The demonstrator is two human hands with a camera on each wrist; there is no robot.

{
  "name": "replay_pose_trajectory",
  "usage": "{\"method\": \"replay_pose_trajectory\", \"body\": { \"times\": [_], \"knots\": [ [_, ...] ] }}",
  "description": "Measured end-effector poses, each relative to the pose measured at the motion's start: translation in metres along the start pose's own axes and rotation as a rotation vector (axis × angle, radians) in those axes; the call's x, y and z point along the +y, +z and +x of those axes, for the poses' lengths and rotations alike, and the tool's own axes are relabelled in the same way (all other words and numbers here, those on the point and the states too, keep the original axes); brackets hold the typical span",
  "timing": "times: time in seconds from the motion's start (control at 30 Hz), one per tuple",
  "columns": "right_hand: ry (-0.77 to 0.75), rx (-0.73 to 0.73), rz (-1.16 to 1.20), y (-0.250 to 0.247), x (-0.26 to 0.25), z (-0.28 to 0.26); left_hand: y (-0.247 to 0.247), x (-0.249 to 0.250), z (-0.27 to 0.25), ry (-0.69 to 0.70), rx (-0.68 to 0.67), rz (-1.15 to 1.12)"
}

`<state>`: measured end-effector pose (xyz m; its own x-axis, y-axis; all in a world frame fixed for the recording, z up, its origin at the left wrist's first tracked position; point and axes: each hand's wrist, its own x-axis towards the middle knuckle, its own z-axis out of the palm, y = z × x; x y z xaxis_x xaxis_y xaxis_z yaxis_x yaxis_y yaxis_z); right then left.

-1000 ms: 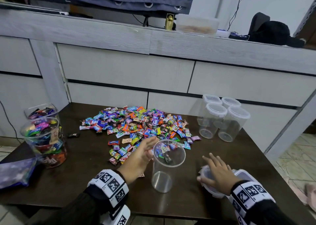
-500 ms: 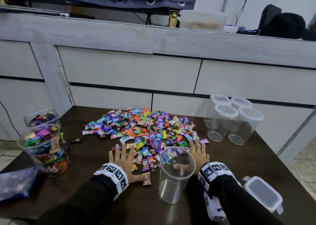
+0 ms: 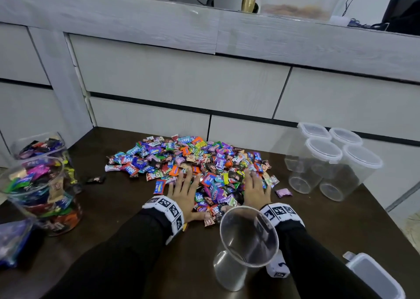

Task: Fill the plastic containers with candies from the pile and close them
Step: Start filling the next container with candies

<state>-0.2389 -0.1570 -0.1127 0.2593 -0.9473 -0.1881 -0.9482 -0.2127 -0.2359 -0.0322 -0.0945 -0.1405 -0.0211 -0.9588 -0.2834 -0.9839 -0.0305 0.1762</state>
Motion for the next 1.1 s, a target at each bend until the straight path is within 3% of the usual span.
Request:
{"method": "replay_pose_trajectory", "body": {
  "times": [0.2,0.3,0.4,0.5,0.7,1.0,1.1],
  "knots": [
    [-0.347,-0.108,-0.130,-0.001,-0.018,0.020,-0.009,-0.001,0.019,0.132,0.017,0.113],
    [-0.449,-0.067,-0.232,0.002,-0.024,0.024,-0.009,0.001,0.020,0.125,0.071,0.160],
    [-0.451,0.016,-0.321,0.006,-0.029,0.024,-0.010,0.005,0.018,0.069,0.169,0.187],
    [-0.440,-0.005,-0.294,0.005,-0.032,0.025,-0.013,0.007,0.018,0.051,0.242,0.220],
    [-0.393,-0.098,-0.113,-0.007,-0.035,0.027,-0.025,0.006,0.024,0.080,0.304,0.247],
    [-0.366,0.044,0.126,-0.020,-0.013,0.018,-0.036,0.008,0.010,0.144,0.372,0.299],
    [-0.349,0.074,0.214,-0.023,-0.007,0.012,-0.038,0.008,0.003,0.144,0.436,0.213]
  ]
}}
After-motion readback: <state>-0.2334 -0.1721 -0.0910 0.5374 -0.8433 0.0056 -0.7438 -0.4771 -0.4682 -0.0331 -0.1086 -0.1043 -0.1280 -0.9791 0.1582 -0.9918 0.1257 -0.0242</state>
